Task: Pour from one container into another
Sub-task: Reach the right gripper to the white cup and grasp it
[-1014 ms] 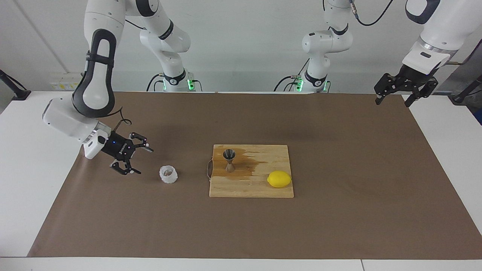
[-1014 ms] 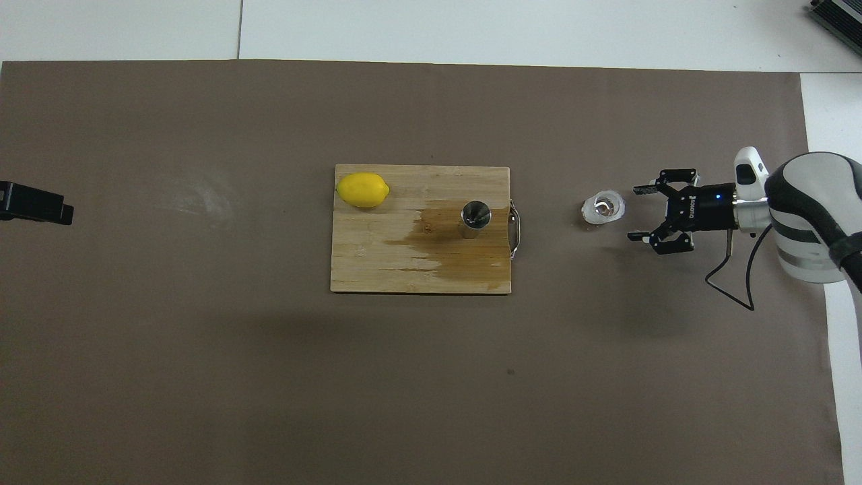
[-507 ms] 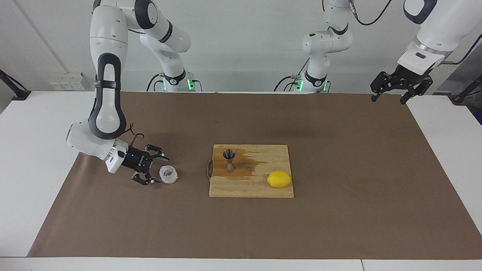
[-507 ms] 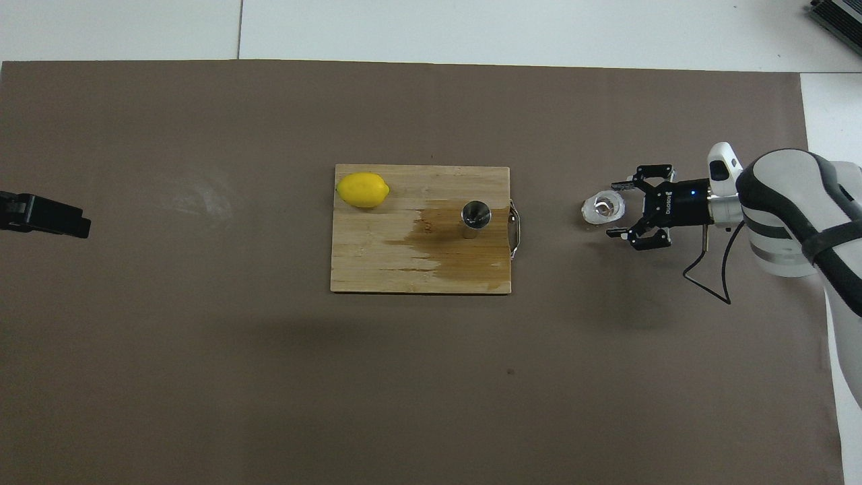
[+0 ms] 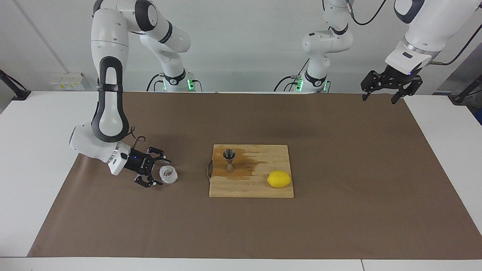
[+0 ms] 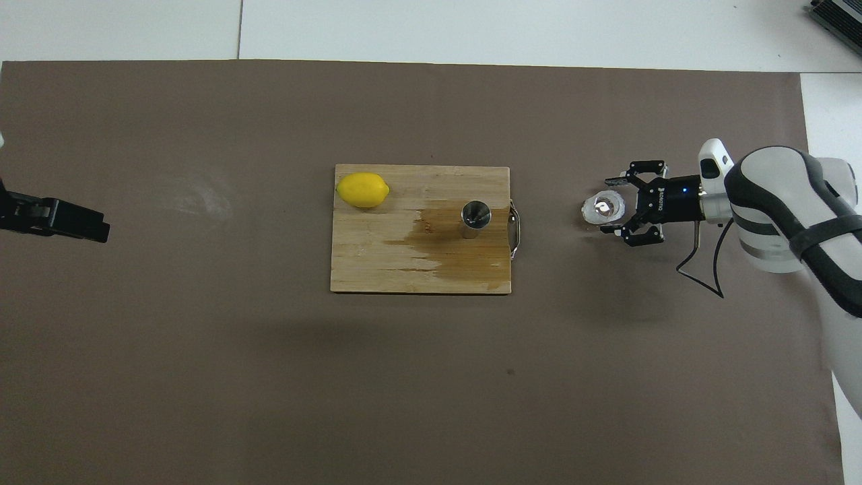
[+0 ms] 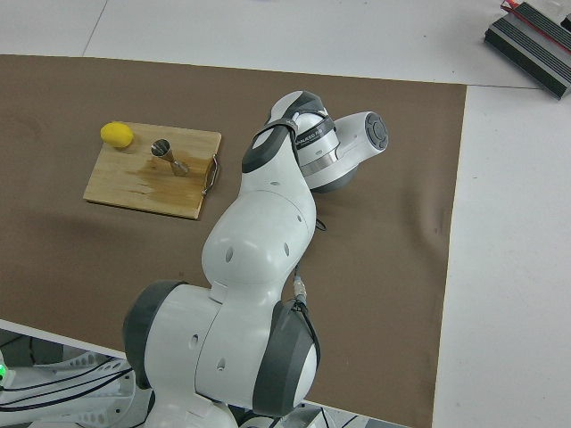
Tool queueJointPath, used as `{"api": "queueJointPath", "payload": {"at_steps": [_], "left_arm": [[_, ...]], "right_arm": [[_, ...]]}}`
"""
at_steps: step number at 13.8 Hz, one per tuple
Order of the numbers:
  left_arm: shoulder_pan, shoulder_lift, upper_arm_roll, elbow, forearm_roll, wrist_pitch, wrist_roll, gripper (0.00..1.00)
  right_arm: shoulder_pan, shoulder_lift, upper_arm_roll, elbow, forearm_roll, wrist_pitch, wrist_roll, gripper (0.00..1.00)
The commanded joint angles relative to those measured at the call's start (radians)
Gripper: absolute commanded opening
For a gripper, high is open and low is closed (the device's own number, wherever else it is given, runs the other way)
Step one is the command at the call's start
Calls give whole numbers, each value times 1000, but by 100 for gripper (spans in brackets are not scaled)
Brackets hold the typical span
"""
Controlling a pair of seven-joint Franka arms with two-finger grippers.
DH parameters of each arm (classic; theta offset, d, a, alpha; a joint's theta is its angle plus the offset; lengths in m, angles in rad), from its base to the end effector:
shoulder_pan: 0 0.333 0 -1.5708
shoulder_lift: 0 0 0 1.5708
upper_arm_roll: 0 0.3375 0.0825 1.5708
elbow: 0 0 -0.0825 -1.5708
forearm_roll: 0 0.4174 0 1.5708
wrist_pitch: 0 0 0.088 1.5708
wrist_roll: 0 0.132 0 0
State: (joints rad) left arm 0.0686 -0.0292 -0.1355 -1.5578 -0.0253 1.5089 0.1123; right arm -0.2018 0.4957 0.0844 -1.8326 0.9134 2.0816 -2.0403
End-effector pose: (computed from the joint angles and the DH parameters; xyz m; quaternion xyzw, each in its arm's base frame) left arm 0.5700 -0.0428 0.6390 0.9958 -0.0901 -0.0097 0.0109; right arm 0.6679 -0.0242 0.2380 -0.7207 -0.5727 -0.2761 0.2762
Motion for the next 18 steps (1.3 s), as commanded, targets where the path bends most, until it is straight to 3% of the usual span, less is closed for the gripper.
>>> {"api": "queueJointPath", "payload": {"at_steps": [1,8,9,10,13,18], "left_arm": [[-18,-35,20,-28,-1,-10,-31,100],[-29,-50,20,-59,-4,-9,-54,100],[-27,-61,20,-79,-4,-7,-53,100],[-27,-69,19,-82,-2,-9,-51,100],[-24,-70,16,-84,-2,-19,-49,100],[-13,-70,17,-84,-2,-19,-48,100]], "right_arm": [[7,32,8,7,19,28,-27,100],[2,58,9,-2,32,18,-90,100],[-1,58,9,-1,32,18,-95,94],[-2,58,9,1,32,17,-97,67],[-5,52,9,10,32,14,-98,37],[13,8,14,33,30,25,-39,30]]}}
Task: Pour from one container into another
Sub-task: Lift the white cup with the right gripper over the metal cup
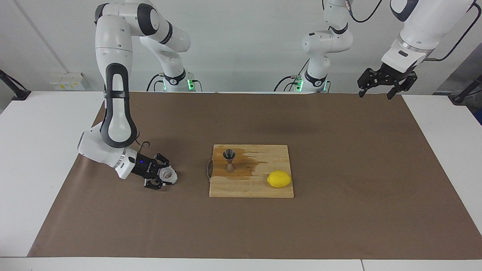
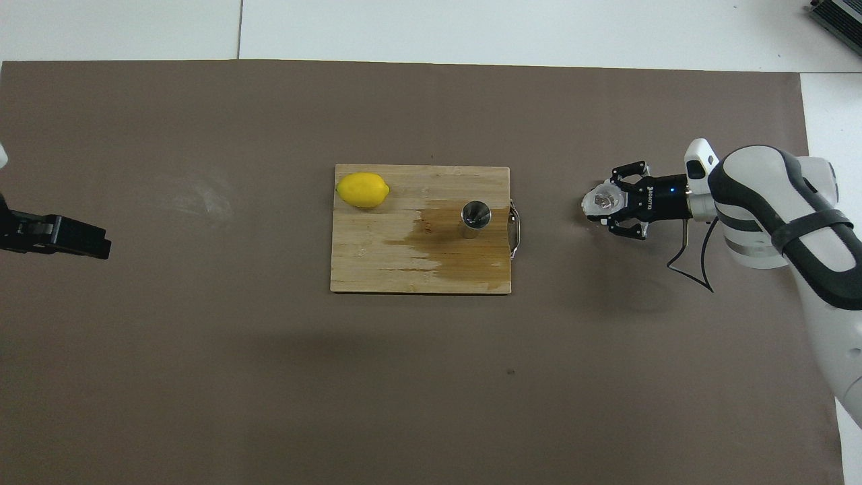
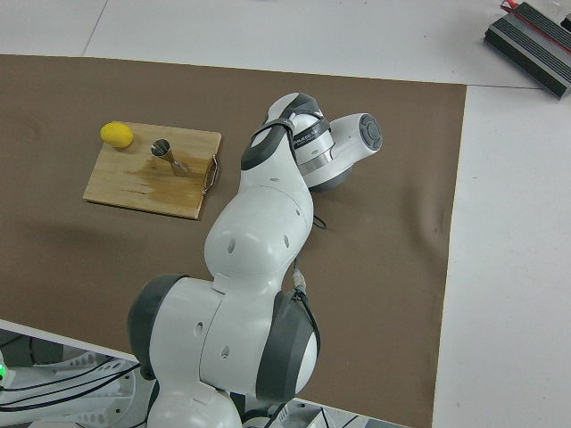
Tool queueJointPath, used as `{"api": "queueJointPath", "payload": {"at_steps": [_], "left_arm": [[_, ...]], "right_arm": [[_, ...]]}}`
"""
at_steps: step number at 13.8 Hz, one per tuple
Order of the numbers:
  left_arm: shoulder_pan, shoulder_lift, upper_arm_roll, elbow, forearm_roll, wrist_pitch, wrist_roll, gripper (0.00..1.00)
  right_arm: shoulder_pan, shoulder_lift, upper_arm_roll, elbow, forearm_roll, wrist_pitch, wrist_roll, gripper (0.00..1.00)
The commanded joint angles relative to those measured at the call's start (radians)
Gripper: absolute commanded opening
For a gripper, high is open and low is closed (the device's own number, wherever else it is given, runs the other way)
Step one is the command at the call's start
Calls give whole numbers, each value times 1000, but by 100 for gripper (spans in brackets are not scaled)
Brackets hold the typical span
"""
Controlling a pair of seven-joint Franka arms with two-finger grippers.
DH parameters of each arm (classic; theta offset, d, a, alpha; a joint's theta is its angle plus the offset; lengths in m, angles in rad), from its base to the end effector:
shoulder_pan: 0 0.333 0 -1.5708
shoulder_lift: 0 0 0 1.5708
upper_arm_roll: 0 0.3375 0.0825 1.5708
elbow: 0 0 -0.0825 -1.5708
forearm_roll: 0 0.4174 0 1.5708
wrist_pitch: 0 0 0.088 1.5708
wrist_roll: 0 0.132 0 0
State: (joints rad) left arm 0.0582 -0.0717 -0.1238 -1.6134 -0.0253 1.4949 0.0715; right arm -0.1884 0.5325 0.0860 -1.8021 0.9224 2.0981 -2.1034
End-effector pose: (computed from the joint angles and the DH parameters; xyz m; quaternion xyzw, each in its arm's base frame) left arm 0.5532 -0.0423 0.6339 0.9973 -0.0689 -0.0236 0.0083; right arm 0.6773 -0.0170 0.2274 -0.7025 -0.5946 -0.2863 0.2663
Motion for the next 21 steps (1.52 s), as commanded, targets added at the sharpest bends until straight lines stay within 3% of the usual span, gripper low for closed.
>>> {"api": "queueJointPath", "payload": {"at_steps": [1,6,10,21], "left_arm": [[-4,-28,4,-28,-2,-5,-7,100],[-3,-28,6,-28,-2,-5,-7,100],[-3,-28,6,-28,-2,-5,-7,100],[-3,-28,6,-28,-2,-5,-7,100]], "right_arm": [[3,-60,23,4,13,11,69,30],[130,-181,23,50,-130,10,432,30],[262,-201,21,105,-316,11,670,30],[434,-207,21,106,-767,62,939,30]]}}
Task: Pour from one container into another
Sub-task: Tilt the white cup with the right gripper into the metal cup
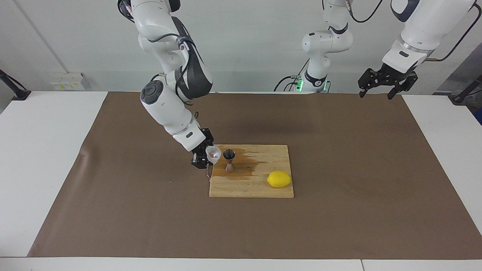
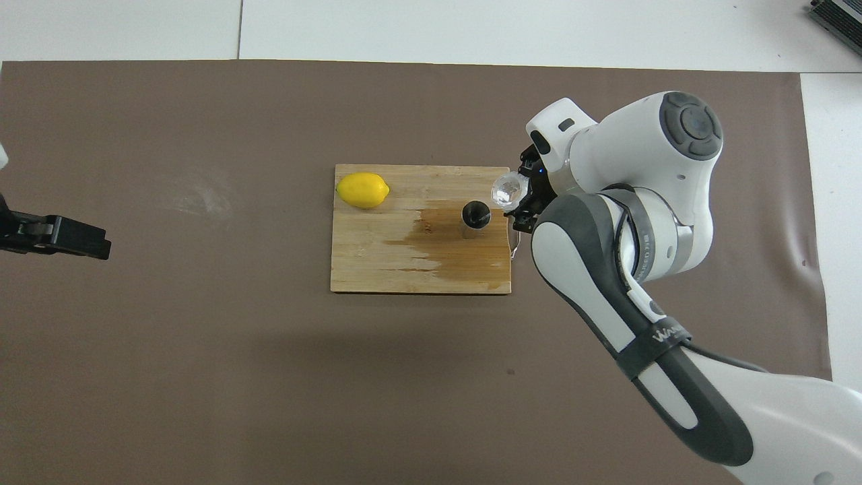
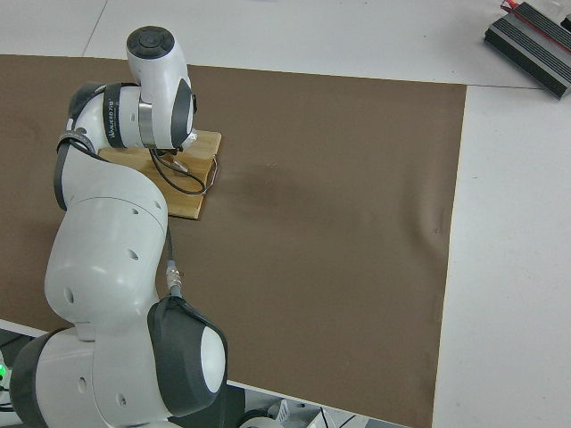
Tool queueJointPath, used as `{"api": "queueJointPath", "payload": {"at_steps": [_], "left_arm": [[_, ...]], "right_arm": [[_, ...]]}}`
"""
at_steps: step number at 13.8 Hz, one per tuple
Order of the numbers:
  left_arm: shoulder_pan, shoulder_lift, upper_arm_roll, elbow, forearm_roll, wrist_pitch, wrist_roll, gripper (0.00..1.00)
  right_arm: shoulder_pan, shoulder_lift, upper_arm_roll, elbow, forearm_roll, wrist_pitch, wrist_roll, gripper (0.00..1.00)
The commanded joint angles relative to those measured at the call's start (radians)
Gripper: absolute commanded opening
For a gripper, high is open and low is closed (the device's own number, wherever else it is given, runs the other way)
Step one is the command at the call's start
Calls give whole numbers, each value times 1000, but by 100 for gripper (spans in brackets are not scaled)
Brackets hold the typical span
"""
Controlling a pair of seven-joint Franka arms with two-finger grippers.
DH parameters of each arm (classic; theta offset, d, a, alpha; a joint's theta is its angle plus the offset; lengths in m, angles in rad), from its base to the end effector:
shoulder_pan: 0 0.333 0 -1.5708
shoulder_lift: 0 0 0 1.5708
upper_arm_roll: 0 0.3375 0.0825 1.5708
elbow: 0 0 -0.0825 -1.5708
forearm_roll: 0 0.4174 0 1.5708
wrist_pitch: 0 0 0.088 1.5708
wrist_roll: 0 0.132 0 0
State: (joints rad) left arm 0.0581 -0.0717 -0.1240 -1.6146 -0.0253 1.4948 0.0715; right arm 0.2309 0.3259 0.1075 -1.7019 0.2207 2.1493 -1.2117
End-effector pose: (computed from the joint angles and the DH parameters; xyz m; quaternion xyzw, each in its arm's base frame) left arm 0.5532 -0.0425 0.6333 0.9973 -0.0690 -0.0243 0.0083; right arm 0.6589 0.2398 0.3988 -0.7481 -0.6512 -0.1025 0.0764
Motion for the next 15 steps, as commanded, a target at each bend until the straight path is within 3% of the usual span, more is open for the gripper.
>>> {"api": "queueJointPath", "payload": {"at_steps": [1,7,15], "left_arm": [[-3,-28,6,-27,-2,-5,-7,100],[-3,-28,6,-27,-2,-5,-7,100],[-3,-28,6,-27,-2,-5,-7,100]], "right_arm": [[18,-4,0,-4,-95,9,69,30],[97,-16,0,-4,-340,9,348,31],[134,-31,0,-24,-454,6,422,31]]}}
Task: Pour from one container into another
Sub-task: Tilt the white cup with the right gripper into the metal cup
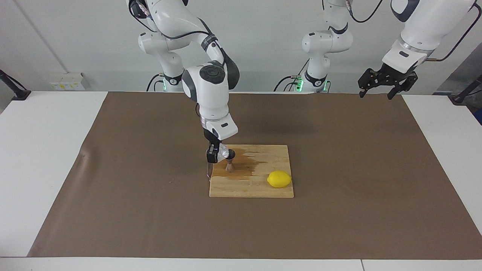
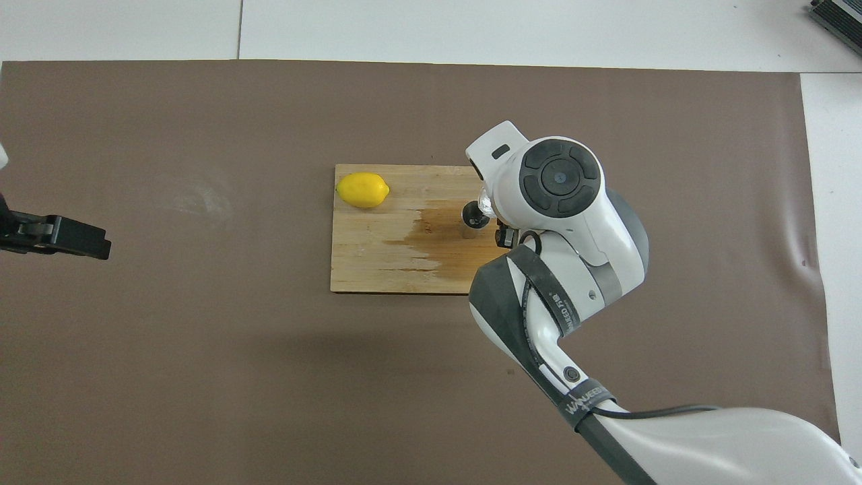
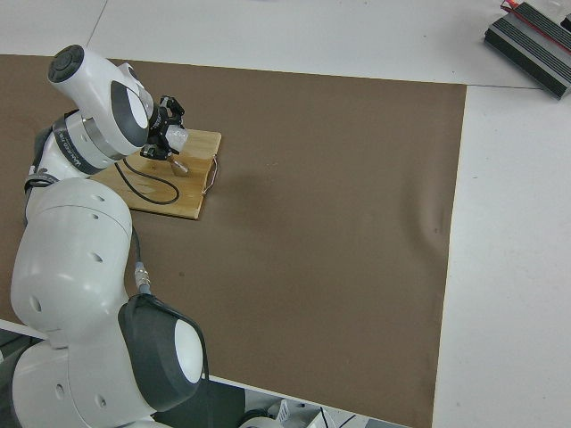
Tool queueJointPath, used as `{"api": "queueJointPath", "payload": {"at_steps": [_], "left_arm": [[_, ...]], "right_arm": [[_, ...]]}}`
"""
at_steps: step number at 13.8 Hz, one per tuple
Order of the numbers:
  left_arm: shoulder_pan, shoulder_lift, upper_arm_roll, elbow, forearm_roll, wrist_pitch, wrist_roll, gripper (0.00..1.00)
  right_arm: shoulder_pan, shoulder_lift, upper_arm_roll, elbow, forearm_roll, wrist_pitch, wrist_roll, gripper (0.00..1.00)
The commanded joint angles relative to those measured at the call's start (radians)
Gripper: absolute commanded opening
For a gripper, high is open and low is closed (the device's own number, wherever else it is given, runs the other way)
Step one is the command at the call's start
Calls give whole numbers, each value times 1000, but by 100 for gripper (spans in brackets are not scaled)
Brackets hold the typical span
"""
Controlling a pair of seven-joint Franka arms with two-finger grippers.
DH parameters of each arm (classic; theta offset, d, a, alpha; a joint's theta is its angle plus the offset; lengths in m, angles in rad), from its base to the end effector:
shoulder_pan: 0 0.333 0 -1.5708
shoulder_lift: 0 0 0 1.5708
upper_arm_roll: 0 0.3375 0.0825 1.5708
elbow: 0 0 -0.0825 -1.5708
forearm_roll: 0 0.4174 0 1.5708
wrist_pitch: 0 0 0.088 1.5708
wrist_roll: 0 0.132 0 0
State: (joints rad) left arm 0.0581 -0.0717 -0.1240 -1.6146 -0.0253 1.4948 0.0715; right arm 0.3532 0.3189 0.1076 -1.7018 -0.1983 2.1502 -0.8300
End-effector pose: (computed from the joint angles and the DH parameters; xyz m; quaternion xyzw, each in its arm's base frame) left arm 0.5532 -0.0425 0.6333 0.9973 -0.0690 -0.0243 0.0083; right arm 0.6356 0.2950 0.4027 0.7674 0.6340 0.0520 0.0806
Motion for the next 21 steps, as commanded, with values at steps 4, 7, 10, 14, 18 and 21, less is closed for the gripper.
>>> {"api": "queueJointPath", "payload": {"at_steps": [4,7,10,14,18,21], "left_arm": [[-3,-28,6,-27,-2,-5,-7,100],[-3,-28,6,-27,-2,-5,-7,100],[-3,-28,6,-27,-2,-5,-7,100],[-3,-28,6,-27,-2,-5,-7,100],[-3,-28,6,-27,-2,-5,-7,100],[-3,-28,6,-27,-2,-5,-7,100]], "right_arm": [[13,-32,1,-39,-67,5,65,32],[13,-34,1,-38,-69,5,71,32],[13,-32,1,-39,-69,7,77,32],[13,-32,3,-38,-69,8,91,33],[1,-34,6,-38,-41,5,94,34],[-5,-47,6,-38,-4,5,88,34]]}}
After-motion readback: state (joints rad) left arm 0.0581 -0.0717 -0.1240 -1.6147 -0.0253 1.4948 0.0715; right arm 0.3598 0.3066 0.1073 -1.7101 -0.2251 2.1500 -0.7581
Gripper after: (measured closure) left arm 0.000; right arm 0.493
